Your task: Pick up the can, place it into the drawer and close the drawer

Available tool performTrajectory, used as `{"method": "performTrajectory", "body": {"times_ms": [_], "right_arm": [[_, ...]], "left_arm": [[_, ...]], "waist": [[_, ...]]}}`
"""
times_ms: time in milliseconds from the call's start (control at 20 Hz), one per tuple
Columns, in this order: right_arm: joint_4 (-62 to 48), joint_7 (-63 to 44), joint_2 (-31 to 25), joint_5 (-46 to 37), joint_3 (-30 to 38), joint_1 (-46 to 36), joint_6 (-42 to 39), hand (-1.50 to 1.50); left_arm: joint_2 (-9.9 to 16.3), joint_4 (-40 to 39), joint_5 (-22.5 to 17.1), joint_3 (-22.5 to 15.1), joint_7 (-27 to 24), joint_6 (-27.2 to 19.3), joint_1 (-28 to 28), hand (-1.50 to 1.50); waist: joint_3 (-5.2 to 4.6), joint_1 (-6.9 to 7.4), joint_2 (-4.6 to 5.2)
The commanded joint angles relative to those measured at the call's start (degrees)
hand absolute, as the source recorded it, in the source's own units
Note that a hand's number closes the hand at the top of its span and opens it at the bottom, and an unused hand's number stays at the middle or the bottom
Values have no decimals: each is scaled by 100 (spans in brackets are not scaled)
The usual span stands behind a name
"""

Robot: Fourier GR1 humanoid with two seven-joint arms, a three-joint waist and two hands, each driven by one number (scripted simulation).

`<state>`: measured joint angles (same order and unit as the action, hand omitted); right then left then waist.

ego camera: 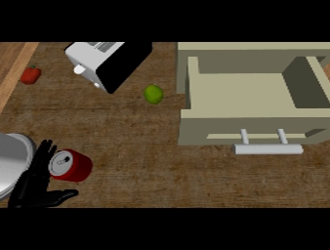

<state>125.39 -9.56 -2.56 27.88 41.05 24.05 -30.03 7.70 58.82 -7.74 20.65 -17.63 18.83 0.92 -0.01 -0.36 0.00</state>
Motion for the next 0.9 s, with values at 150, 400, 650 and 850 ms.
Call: {"method": "performTrajectory", "body": {"times_ms": [150,400,650,850], "right_arm": [[555,-89,248,221,-167,455,-20,-150],[106,-437,-147,528,358,-89,-49,-150],[-179,-196,-49,298,438,-189,-290,-150],[51,-323,-63,659,492,113,-368,-150]], "left_arm": [[259,-1568,2,126,-843,249,-545,-150],[208,-1381,-326,105,-326,147,-892,-150],[98,-1266,-540,-35,-213,355,-957,150],[70,-1204,-619,-211,104,591,-1194,150]], "waist": [[-4,-39,1],[0,-5,-3],[2,8,-5],[2,-10,-10]]}}
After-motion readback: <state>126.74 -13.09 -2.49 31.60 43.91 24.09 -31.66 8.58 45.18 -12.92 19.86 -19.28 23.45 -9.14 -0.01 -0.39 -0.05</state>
